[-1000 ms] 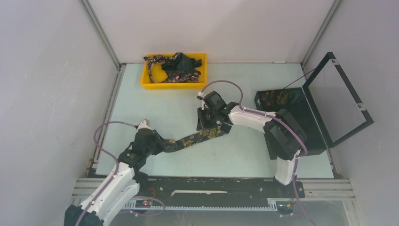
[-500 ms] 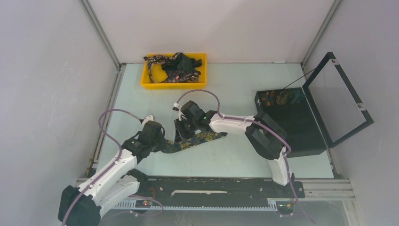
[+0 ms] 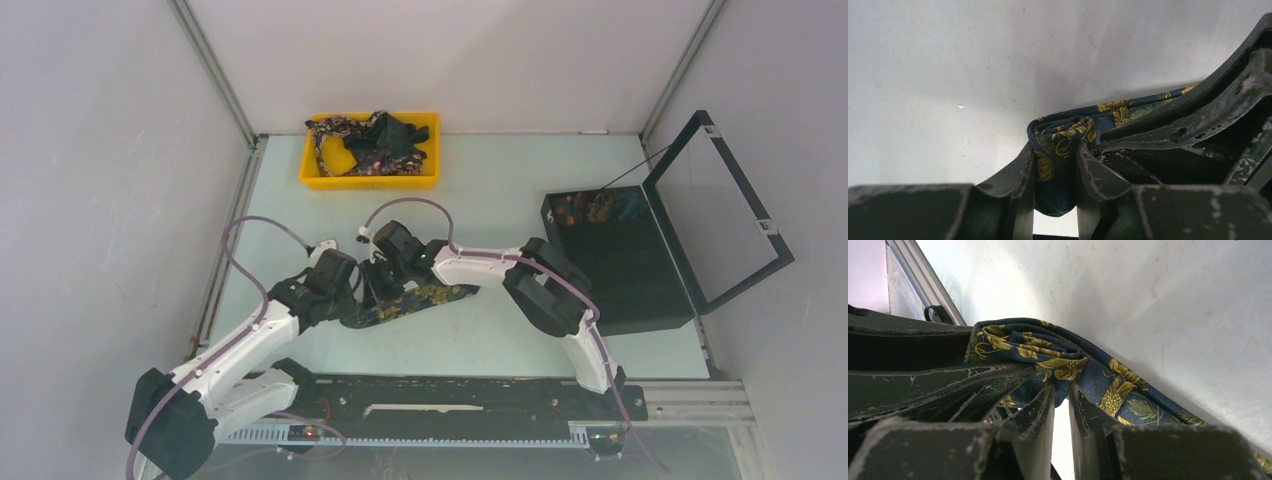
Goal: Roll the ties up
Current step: Roll the tie at the center of the board.
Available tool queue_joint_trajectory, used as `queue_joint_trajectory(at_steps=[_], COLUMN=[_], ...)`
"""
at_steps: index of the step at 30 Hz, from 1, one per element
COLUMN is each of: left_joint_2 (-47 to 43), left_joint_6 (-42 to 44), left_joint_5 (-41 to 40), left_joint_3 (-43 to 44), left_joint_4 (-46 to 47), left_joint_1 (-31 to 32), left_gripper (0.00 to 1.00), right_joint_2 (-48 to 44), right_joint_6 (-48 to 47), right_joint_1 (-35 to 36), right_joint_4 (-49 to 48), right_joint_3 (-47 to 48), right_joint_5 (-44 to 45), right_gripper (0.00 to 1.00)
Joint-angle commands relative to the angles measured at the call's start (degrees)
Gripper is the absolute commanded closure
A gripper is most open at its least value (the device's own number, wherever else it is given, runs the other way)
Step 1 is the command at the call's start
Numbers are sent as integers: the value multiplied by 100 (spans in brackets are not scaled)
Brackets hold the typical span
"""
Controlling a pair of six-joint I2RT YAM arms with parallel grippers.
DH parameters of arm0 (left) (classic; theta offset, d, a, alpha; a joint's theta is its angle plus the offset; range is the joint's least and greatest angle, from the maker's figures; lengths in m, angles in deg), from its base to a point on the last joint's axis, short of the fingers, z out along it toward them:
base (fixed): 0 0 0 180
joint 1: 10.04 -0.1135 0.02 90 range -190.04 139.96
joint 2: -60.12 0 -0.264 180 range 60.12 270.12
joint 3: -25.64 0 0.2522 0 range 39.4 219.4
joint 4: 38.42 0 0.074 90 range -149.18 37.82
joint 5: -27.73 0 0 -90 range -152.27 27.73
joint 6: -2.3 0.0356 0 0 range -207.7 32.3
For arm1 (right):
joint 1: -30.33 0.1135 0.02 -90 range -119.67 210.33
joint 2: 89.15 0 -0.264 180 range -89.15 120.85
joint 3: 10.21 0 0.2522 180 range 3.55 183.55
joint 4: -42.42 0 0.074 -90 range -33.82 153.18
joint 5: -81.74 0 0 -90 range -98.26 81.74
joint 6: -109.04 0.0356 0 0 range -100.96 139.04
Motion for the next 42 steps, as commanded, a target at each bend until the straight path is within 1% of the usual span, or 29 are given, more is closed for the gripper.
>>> queue_joint_trajectory(at_steps=[1,5,16,22,26,35,39,41,42], left_joint_2=[245,582,1526,2313,2812,3881,4328,4529,4613], left_joint_6=[196,233,199,111,52,-181,-220,-244,-253], left_joint_5=[-377,-570,-979,-1494,-1692,-1972,-1885,-1827,-1805], left_joint_3=[435,663,1139,1643,1930,2550,2821,2924,2973], left_joint_4=[-219,-462,-930,-1476,-1688,-2119,-2152,-2141,-2137], left_joint_1=[182,376,955,1282,1487,1915,2060,2130,2156], left_gripper=[100,100,100,100,100,100,100,98,96], right_joint_2=[-9,-259,-1363,-1669,-1846,-2228,-2327,-2370,-2387], right_joint_6=[56,9,-172,-213,-187,-200,-217,-221,-226], right_joint_1=[102,-76,-943,-1302,-1526,-1782,-1818,-1844,-1862], right_joint_4=[-161,-141,-68,118,207,282,314,334,335], right_joint_3=[-7,-270,-1244,-1533,-1741,-2099,-2192,-2232,-2257], right_joint_5=[-90,3,374,599,775,991,1037,1065,1066], right_gripper=[80,81,82,82,82,83,83,83,83])
